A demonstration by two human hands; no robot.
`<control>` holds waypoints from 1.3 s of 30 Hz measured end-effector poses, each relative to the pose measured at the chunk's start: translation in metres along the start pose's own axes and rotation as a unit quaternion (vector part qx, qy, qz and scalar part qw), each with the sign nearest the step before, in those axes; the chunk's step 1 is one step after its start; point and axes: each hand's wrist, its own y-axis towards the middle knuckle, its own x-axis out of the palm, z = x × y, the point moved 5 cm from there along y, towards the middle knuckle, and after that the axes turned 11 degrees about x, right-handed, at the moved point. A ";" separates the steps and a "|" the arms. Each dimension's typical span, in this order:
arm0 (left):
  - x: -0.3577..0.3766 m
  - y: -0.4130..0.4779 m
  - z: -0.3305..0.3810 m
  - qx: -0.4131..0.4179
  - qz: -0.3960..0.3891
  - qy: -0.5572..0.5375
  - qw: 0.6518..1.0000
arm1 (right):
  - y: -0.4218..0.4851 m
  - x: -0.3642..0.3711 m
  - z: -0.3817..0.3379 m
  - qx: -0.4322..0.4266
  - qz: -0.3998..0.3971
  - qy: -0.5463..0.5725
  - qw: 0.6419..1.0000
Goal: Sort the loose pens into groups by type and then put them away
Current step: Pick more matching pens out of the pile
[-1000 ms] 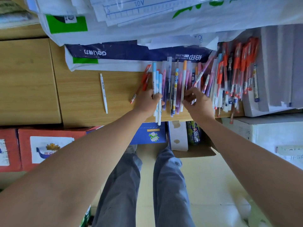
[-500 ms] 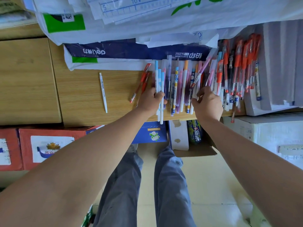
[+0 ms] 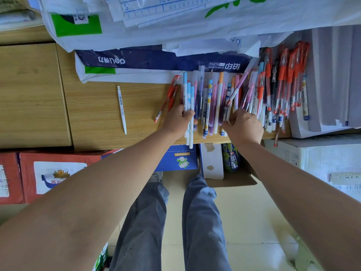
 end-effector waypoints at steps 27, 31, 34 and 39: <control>0.034 0.001 0.024 0.018 -0.026 0.058 0.998 | 0.003 -0.032 0.036 0.044 0.094 0.086 0.991; 0.034 -0.001 0.026 0.017 -0.019 0.077 0.997 | 0.006 -0.025 0.030 0.045 0.096 0.093 0.990; 0.034 0.001 0.023 0.018 -0.007 0.087 0.996 | 0.008 -0.025 0.026 0.045 0.093 0.100 0.990; 0.033 0.001 0.022 0.008 -0.017 0.053 0.998 | 0.010 -0.027 0.026 0.026 0.049 0.161 0.985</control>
